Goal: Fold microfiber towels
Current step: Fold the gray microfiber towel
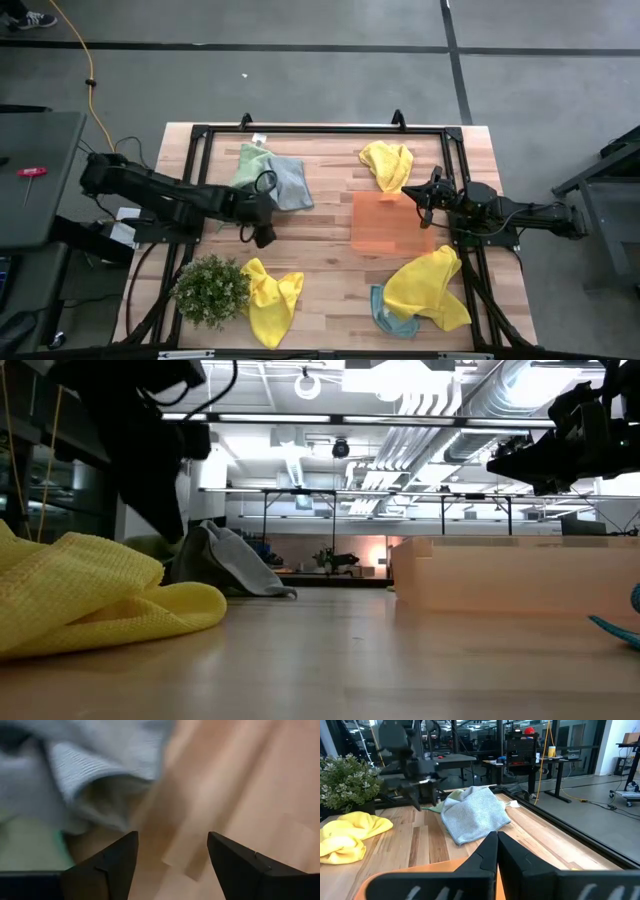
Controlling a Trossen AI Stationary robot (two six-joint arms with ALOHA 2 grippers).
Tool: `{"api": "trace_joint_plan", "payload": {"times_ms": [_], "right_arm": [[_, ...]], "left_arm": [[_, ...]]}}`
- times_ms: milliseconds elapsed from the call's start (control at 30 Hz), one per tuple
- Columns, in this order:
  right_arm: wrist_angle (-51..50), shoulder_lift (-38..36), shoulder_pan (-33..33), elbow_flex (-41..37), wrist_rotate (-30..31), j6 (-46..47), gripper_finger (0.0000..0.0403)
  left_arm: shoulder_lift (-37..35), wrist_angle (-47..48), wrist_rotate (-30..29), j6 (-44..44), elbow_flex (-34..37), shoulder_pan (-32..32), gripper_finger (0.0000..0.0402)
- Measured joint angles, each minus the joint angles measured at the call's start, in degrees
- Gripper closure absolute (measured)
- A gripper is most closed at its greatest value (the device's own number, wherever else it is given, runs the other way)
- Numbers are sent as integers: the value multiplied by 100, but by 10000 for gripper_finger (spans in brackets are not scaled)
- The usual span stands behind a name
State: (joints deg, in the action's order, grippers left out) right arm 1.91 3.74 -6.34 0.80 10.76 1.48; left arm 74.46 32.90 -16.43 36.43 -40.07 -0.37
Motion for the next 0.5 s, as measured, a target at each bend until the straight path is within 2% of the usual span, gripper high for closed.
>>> {"api": "trace_joint_plan", "payload": {"times_ms": [233, 500], "right_arm": [[0, 1, 1, 0, 0, 0, 402], [0, 1, 0, -1, 0, -1, 402]], "left_arm": [[846, 13, -616, 1584, -2, 92, 187], [1400, -41, -826, 2146, 2, 445, 203]]}}
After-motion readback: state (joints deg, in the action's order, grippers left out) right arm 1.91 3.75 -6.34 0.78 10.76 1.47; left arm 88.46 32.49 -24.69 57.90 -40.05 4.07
